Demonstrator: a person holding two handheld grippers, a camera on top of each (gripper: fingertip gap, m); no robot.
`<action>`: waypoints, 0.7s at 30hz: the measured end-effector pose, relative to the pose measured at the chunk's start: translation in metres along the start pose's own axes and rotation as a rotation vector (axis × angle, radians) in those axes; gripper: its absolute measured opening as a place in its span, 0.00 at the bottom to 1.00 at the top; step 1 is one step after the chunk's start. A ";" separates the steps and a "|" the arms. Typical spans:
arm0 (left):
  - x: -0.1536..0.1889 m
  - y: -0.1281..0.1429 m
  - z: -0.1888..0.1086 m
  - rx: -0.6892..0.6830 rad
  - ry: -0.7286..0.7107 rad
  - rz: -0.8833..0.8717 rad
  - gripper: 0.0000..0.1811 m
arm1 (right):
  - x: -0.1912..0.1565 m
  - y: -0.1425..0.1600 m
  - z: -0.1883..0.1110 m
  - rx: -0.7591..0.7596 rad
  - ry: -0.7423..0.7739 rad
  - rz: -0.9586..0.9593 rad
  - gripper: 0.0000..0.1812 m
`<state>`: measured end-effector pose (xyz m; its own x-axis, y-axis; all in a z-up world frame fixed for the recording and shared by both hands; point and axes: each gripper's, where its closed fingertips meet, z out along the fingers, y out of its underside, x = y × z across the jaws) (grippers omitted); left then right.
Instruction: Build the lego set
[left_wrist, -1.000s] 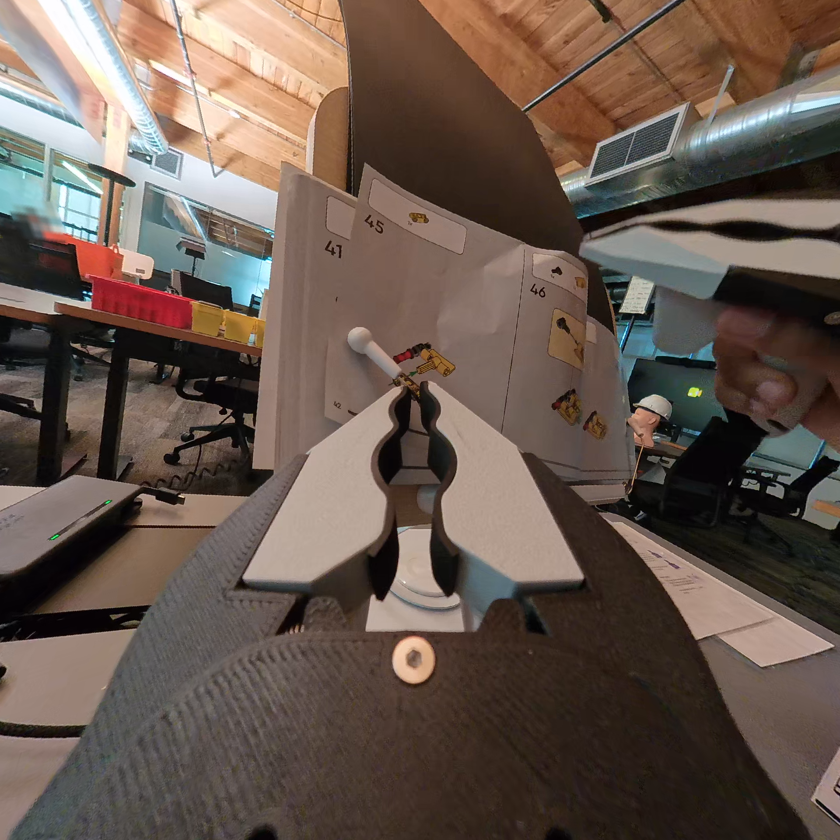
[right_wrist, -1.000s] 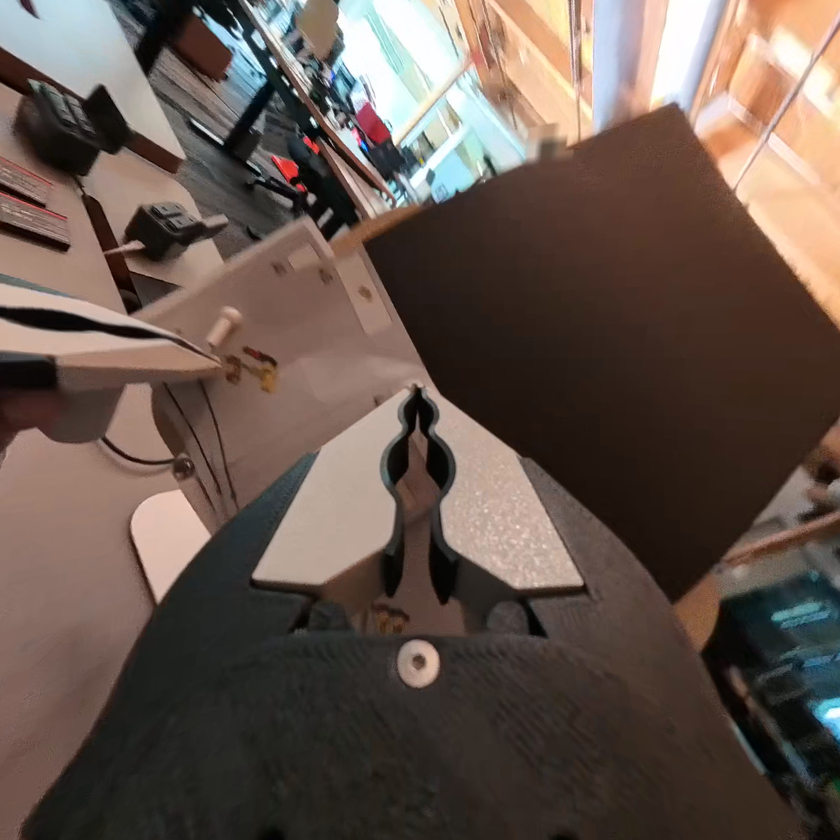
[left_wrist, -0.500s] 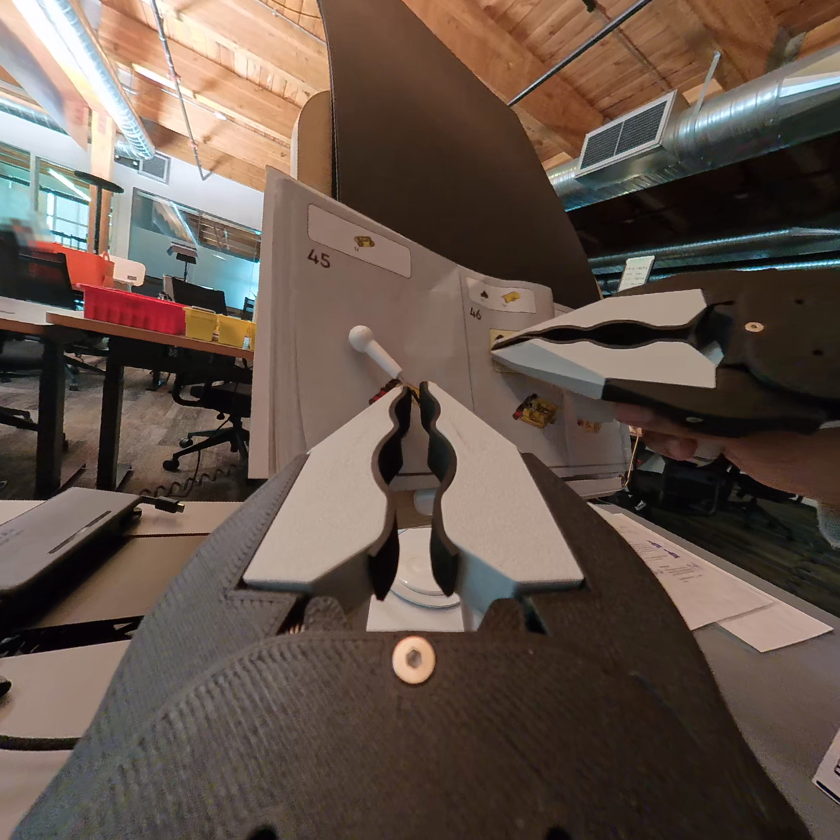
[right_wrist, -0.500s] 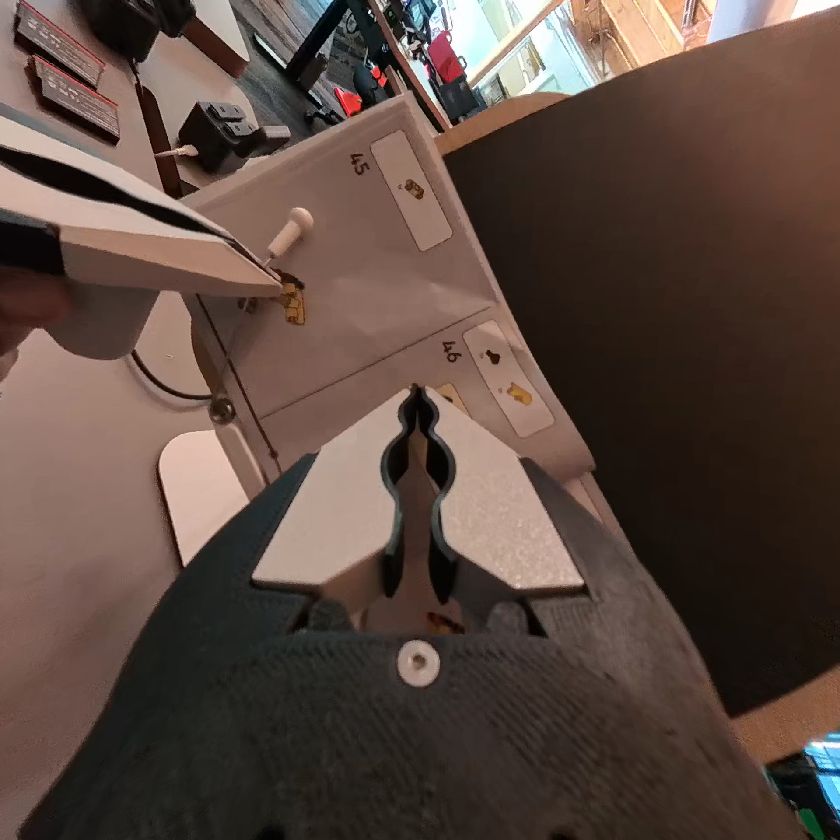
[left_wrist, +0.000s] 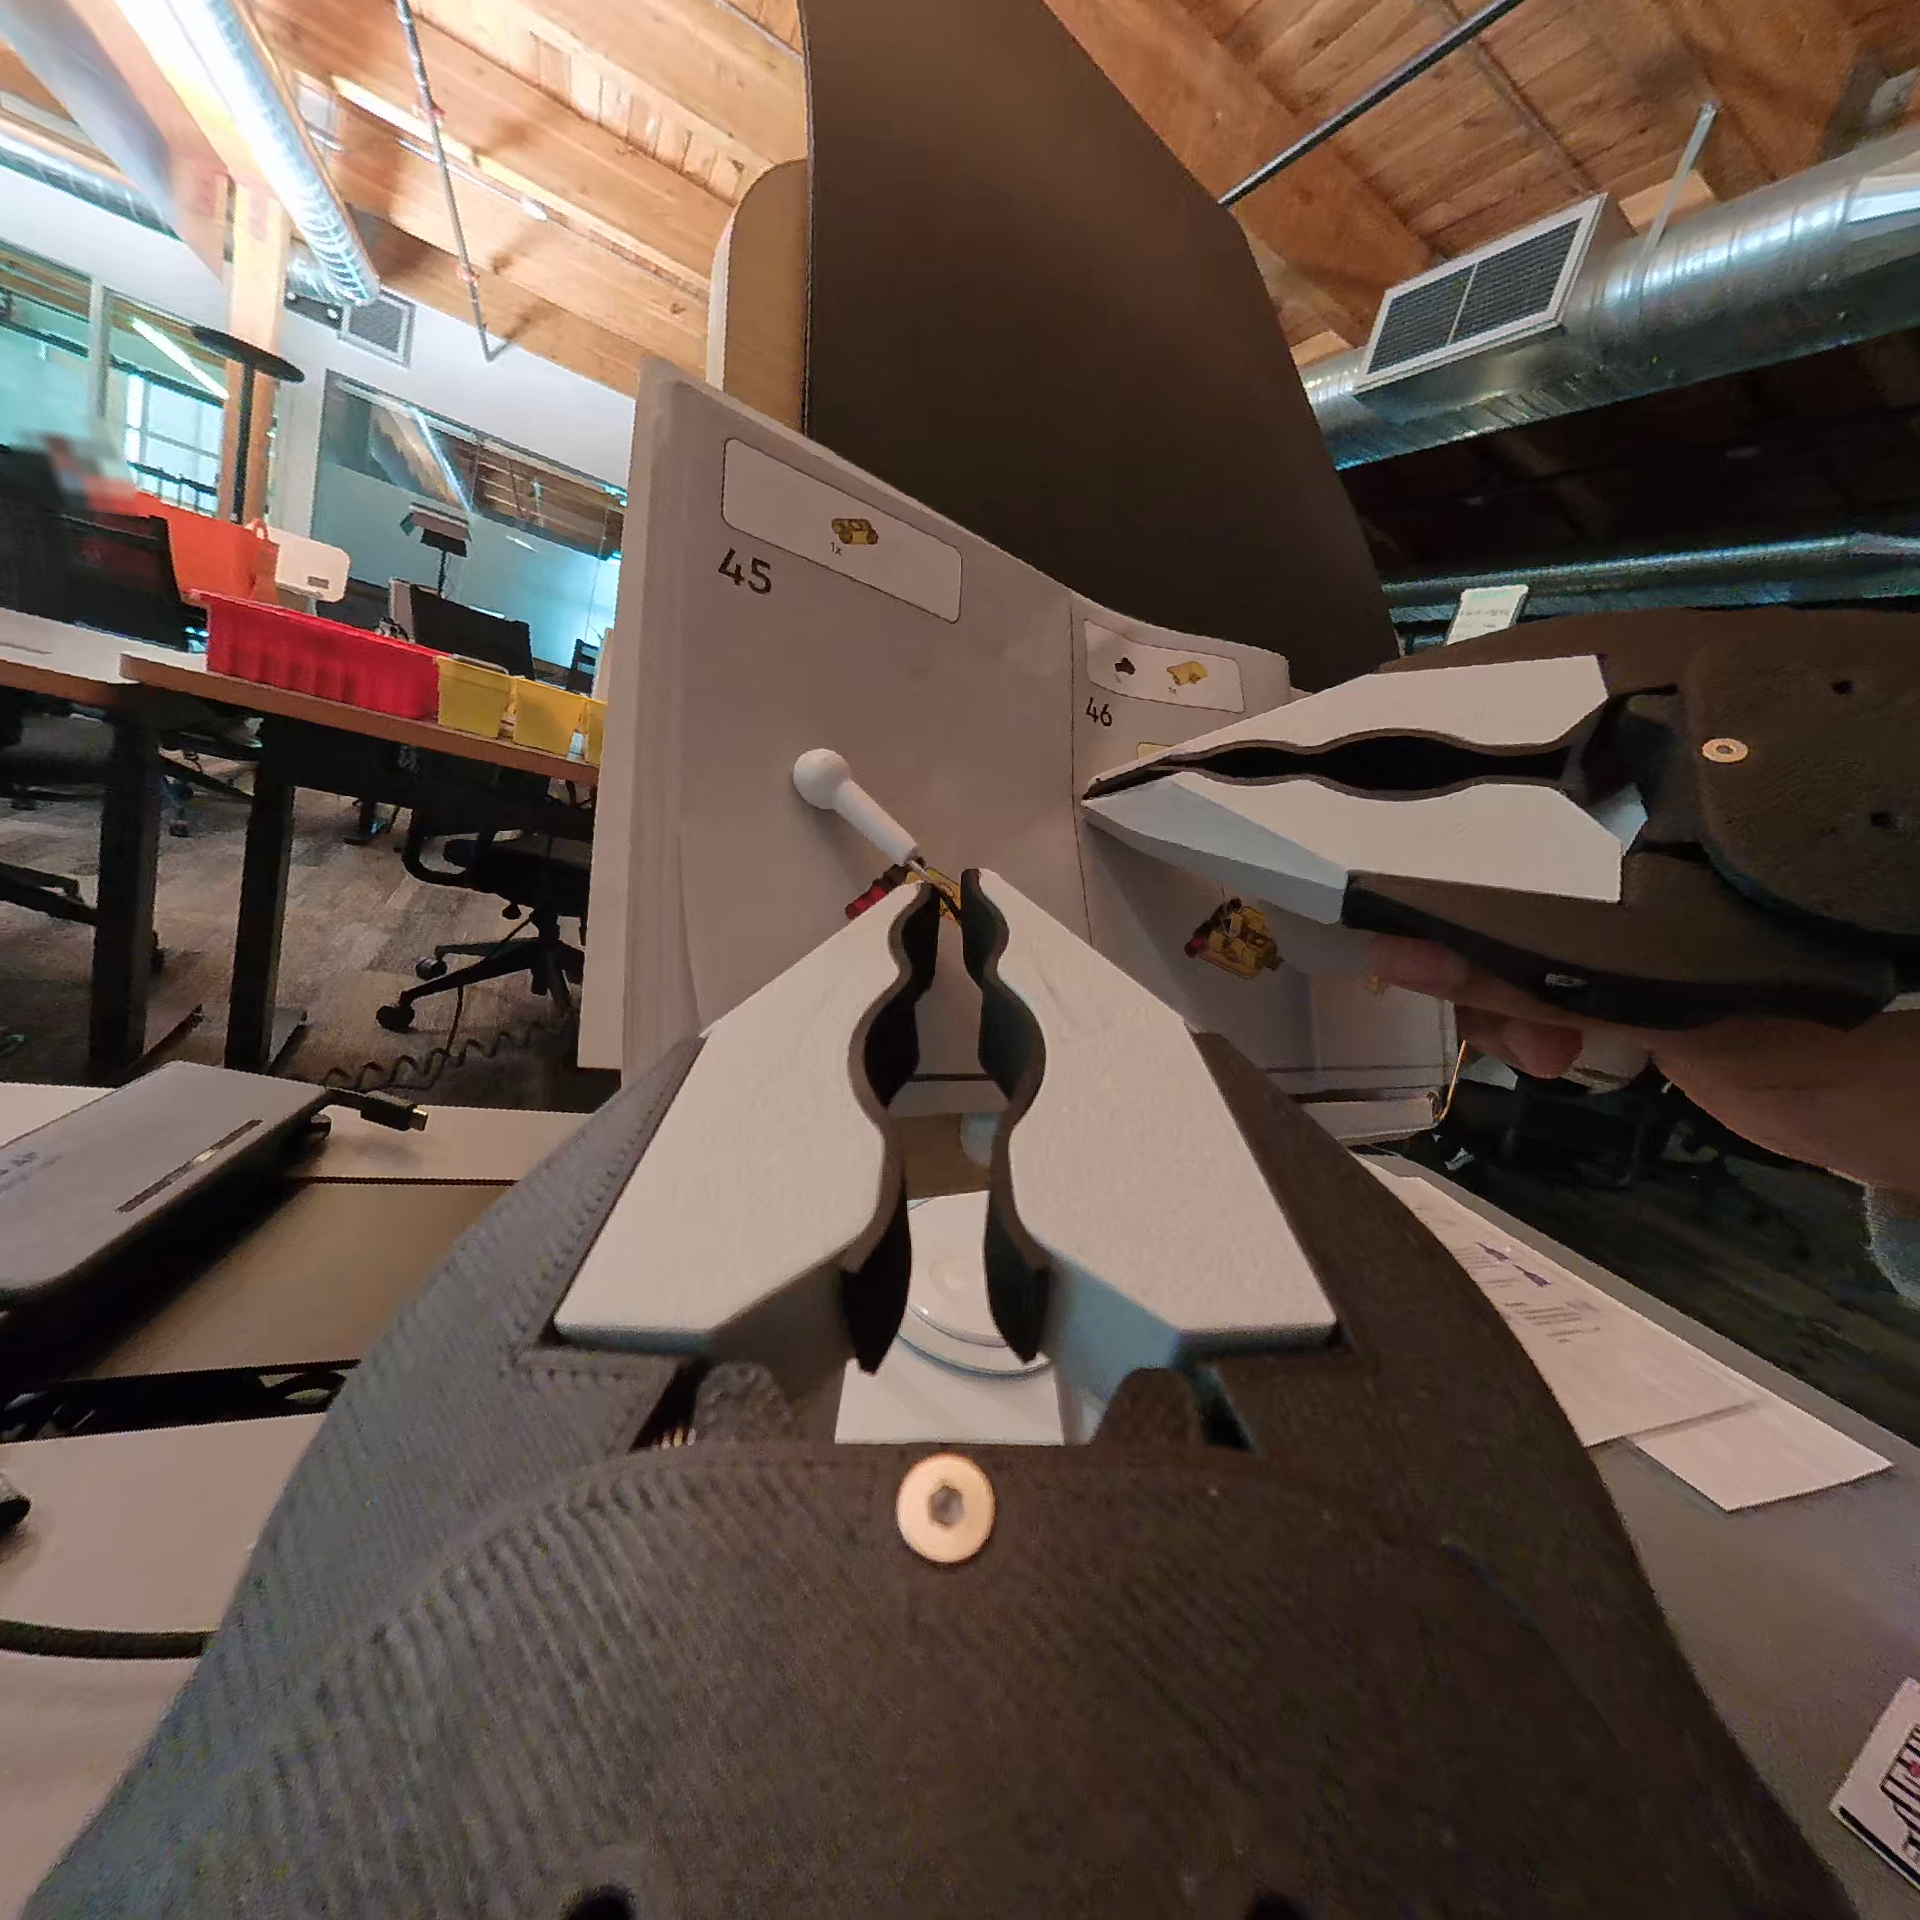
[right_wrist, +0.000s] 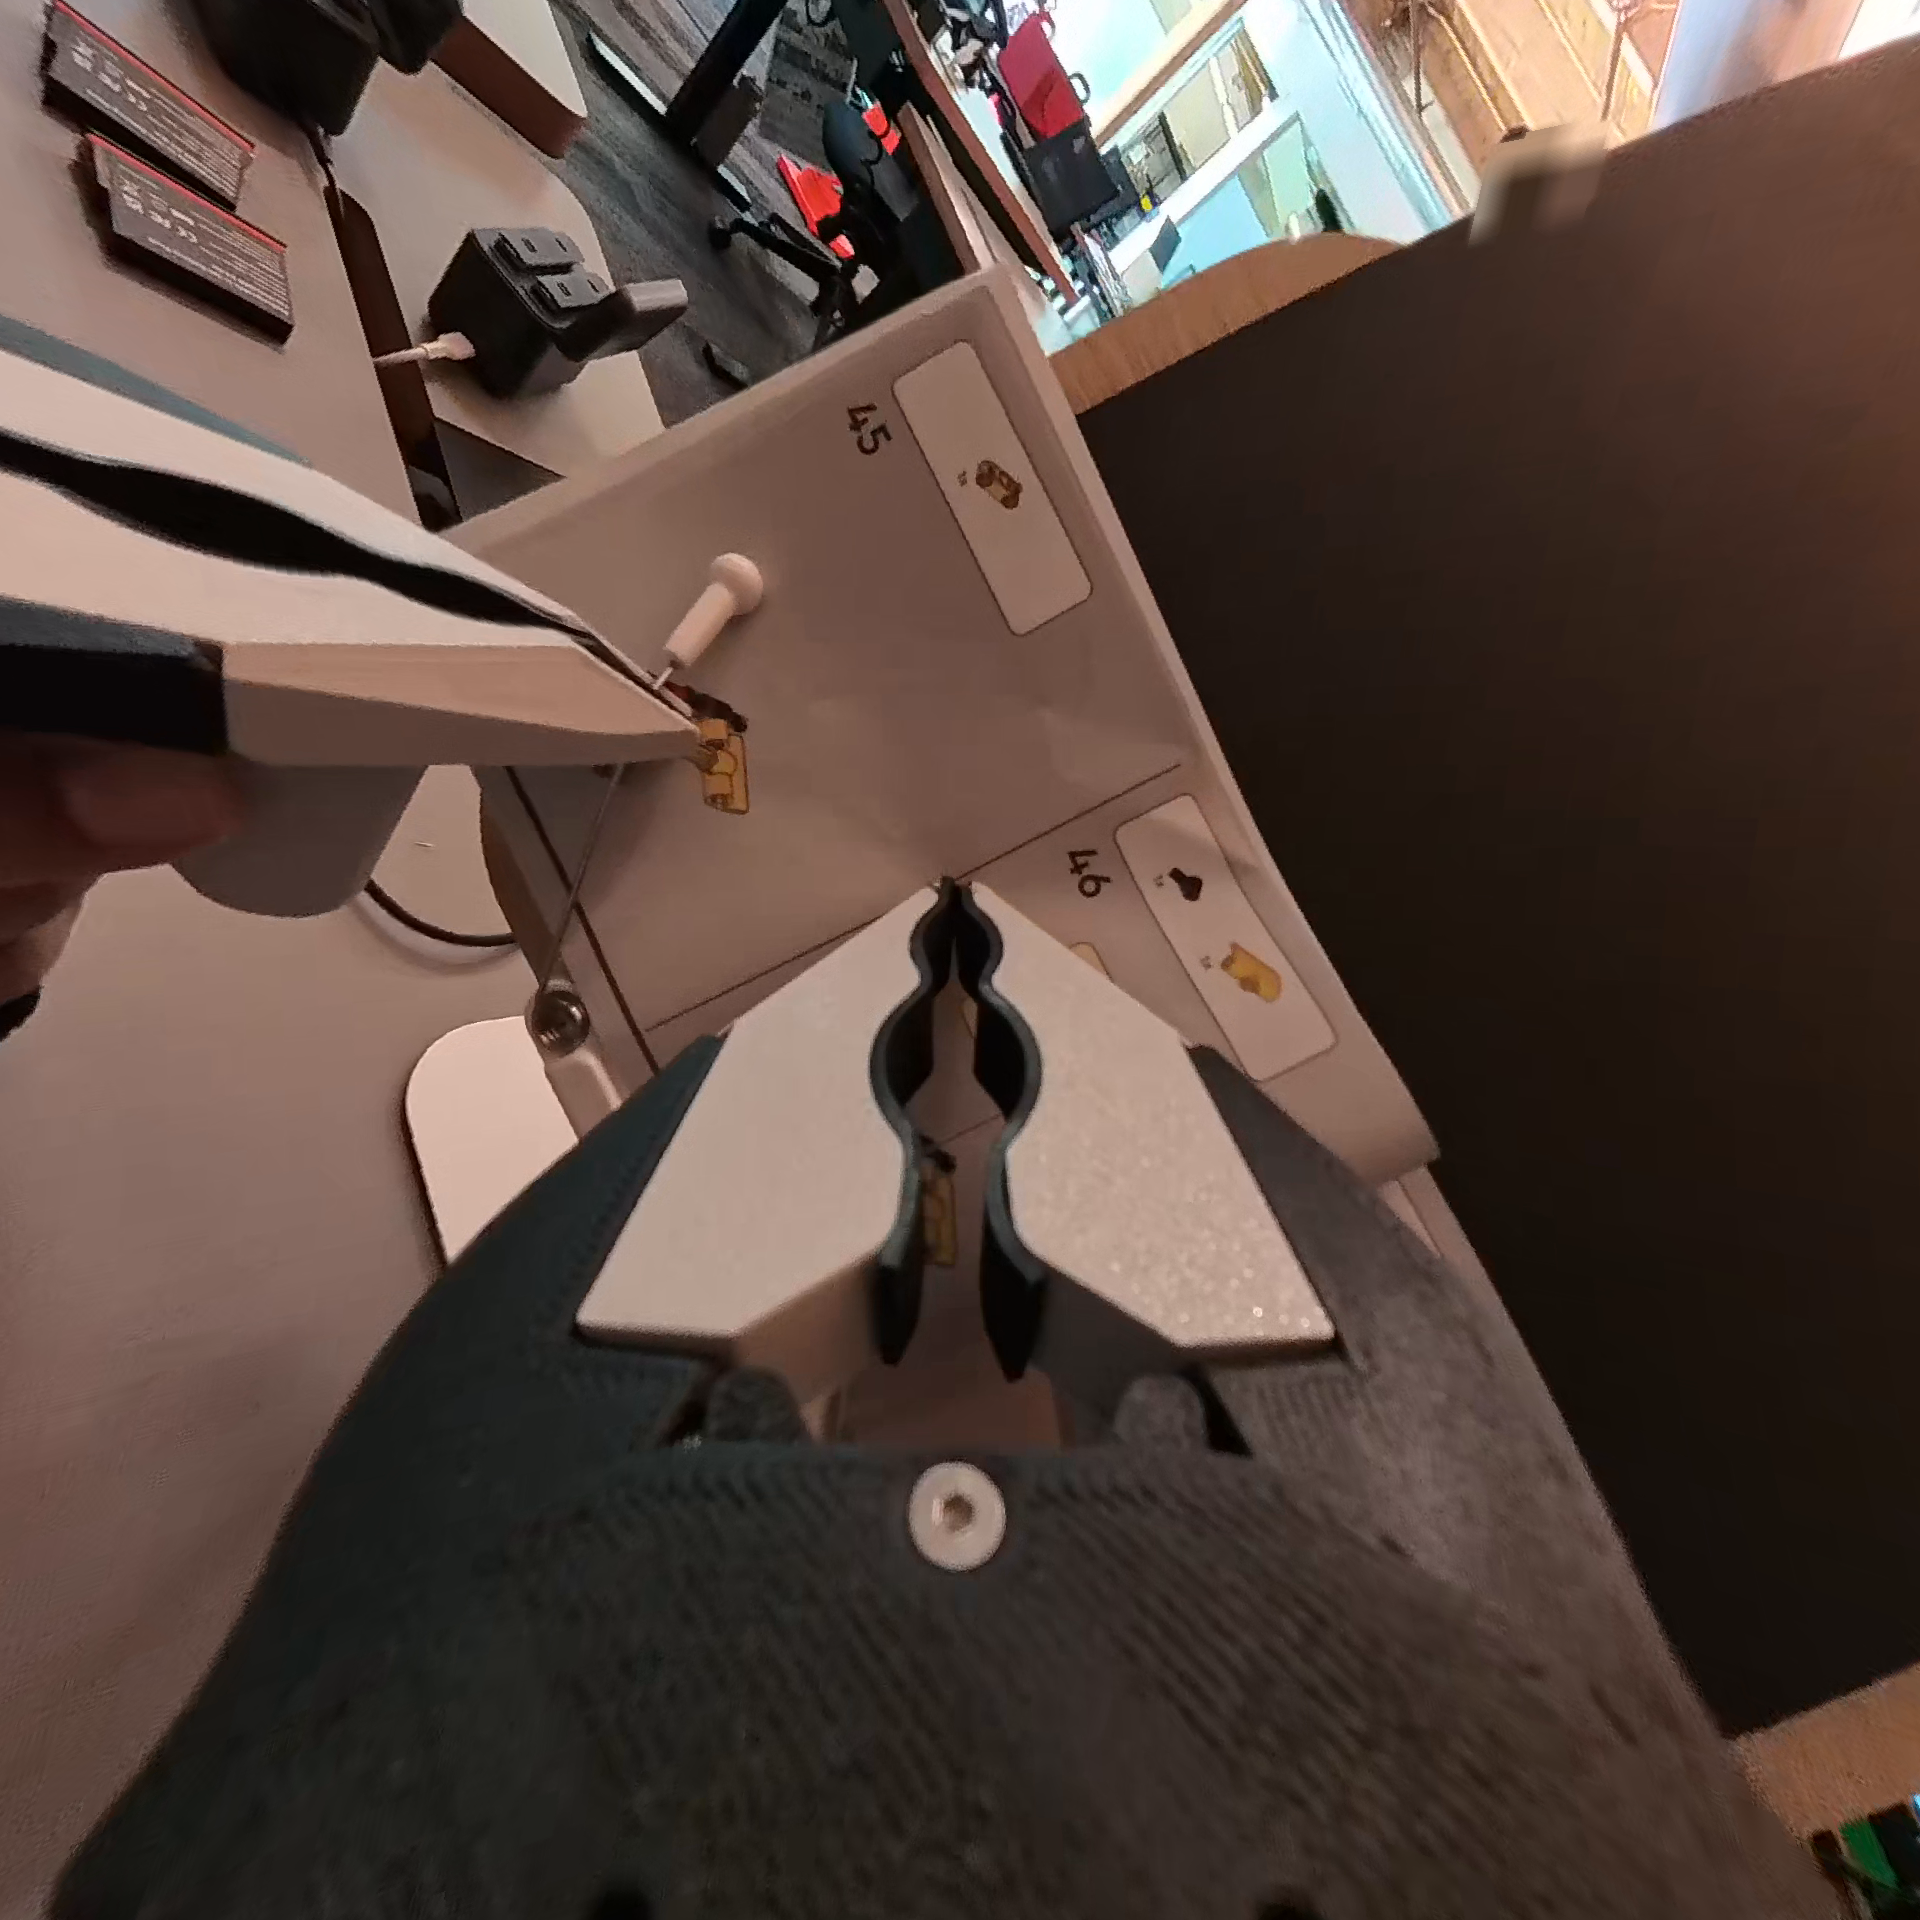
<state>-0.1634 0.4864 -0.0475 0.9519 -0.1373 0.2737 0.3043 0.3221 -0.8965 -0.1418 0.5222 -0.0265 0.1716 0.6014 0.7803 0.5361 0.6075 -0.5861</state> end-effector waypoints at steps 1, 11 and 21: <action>0.000 0.000 0.000 0.002 -0.005 -0.003 0.01 | 0.001 0.000 -0.001 -0.010 0.010 0.005 0.00; -0.007 -0.030 -0.024 0.102 -0.050 0.040 0.07 | 0.011 -0.041 -0.073 0.071 0.083 0.174 0.00; 0.025 -0.042 -0.144 -0.250 0.062 -0.224 0.10 | -0.101 -0.034 -0.235 0.152 -0.013 0.846 0.00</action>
<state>-0.1573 0.3343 -0.0532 0.8563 -0.2374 0.4588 0.4803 0.0391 -0.8762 0.0168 0.3189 -0.0336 0.4538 0.8886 0.0661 0.1153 0.0150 -0.9932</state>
